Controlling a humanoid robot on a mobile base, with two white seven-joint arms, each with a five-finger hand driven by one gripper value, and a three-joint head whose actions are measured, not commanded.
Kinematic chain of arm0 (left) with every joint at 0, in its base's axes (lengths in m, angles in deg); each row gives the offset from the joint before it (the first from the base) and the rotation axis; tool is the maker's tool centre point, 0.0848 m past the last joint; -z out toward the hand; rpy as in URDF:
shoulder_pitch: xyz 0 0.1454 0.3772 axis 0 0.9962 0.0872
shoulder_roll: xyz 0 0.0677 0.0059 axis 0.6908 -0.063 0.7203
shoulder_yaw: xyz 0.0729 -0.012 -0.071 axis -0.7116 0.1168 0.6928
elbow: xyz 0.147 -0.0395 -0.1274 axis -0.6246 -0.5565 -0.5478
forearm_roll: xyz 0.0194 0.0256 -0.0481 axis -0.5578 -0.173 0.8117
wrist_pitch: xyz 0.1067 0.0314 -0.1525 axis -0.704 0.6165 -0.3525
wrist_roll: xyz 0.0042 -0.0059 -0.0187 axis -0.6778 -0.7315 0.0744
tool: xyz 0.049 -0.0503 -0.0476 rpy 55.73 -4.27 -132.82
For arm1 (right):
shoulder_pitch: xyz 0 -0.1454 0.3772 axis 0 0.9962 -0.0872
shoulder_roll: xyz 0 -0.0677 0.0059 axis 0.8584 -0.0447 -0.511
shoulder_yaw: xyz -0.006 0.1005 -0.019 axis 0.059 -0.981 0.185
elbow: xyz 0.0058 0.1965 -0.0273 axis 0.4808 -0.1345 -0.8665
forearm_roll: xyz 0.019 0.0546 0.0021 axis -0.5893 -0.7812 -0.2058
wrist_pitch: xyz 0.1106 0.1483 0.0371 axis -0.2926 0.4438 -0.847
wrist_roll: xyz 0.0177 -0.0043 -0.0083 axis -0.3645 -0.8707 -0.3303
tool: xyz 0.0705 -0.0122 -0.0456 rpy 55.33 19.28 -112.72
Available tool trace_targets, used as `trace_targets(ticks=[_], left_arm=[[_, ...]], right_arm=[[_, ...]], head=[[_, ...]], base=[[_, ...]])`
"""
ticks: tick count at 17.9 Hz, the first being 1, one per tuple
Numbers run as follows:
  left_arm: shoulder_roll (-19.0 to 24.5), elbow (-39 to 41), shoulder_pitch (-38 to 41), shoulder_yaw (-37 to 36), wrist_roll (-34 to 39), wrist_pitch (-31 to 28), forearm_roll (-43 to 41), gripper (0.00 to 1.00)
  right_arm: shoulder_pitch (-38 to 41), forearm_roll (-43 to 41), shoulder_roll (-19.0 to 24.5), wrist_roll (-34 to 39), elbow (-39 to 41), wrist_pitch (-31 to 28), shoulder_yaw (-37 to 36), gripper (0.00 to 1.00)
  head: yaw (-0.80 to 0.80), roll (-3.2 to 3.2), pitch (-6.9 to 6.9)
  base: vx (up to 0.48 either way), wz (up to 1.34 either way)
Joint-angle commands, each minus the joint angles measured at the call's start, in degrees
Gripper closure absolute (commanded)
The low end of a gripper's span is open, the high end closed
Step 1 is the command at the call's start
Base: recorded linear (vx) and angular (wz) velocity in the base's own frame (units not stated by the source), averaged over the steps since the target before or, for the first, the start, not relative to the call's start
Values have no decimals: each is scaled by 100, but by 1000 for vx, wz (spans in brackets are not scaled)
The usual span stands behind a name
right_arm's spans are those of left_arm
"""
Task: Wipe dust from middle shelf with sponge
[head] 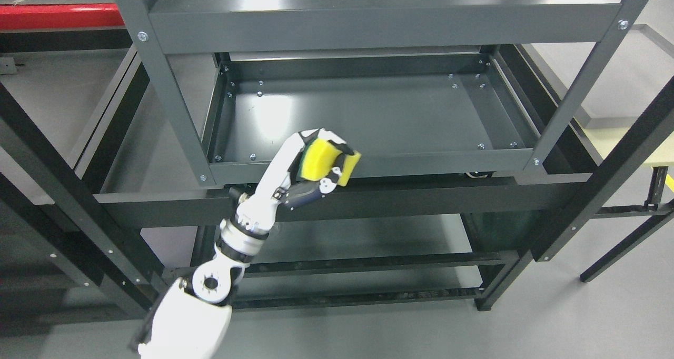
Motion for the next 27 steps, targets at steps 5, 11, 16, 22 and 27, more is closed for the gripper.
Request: trace_targets(ticks=[5, 11, 16, 22, 27], left_arm=[[-290, 1844, 931, 805, 926, -2740, 154, 100], [-290, 2267, 1321, 1201, 522, -3197, 145, 100], [-170, 2267, 1185, 1604, 478, -2208, 154, 100], [-47, 2259, 1516, 1755, 478, -2683, 154, 100], [-197, 2259, 1605, 1684, 478, -2780, 154, 100]], right_arm=[[0, 0, -100, -10, 100, -412, 0, 0], [-9, 0, -100, -2, 100, -421, 0, 0], [0, 0, -100, -2, 100, -412, 0, 0], [0, 0, -100, -2, 100, -412, 0, 0], [0, 0, -100, -2, 100, -421, 0, 0]], head=[[0, 0, 0], [0, 0, 0], [0, 0, 0], [0, 0, 0], [0, 0, 0]], base=[[0, 0], [0, 0], [0, 0], [0, 0], [0, 0]])
